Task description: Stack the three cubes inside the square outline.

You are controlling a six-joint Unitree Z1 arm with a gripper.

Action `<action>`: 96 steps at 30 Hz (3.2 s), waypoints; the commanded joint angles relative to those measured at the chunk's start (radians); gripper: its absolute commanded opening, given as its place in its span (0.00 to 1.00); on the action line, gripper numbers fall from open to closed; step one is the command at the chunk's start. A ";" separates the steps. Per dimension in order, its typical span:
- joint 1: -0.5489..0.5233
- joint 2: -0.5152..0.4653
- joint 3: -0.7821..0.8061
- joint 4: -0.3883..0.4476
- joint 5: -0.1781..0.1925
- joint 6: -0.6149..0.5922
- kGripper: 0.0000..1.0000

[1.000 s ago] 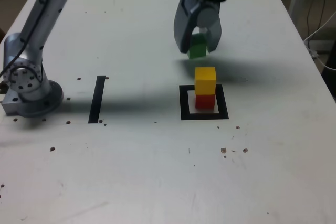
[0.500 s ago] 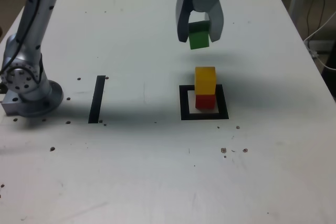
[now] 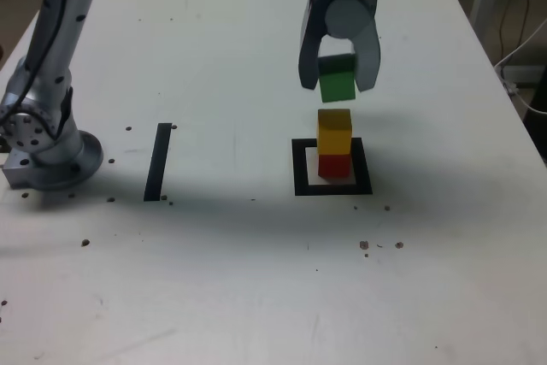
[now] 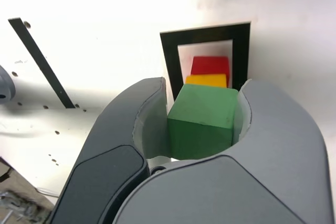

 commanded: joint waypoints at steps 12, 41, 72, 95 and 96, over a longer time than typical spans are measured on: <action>-0.044 0.006 0.035 0.030 -0.010 -0.022 0.31; -0.049 0.044 0.026 0.016 -0.012 -0.015 1.00; 0.039 -0.319 0.465 -0.071 0.075 -0.034 1.00; 0.053 -0.494 0.999 -0.417 0.069 -0.053 1.00; 0.053 -0.496 1.004 -0.424 0.067 -0.053 1.00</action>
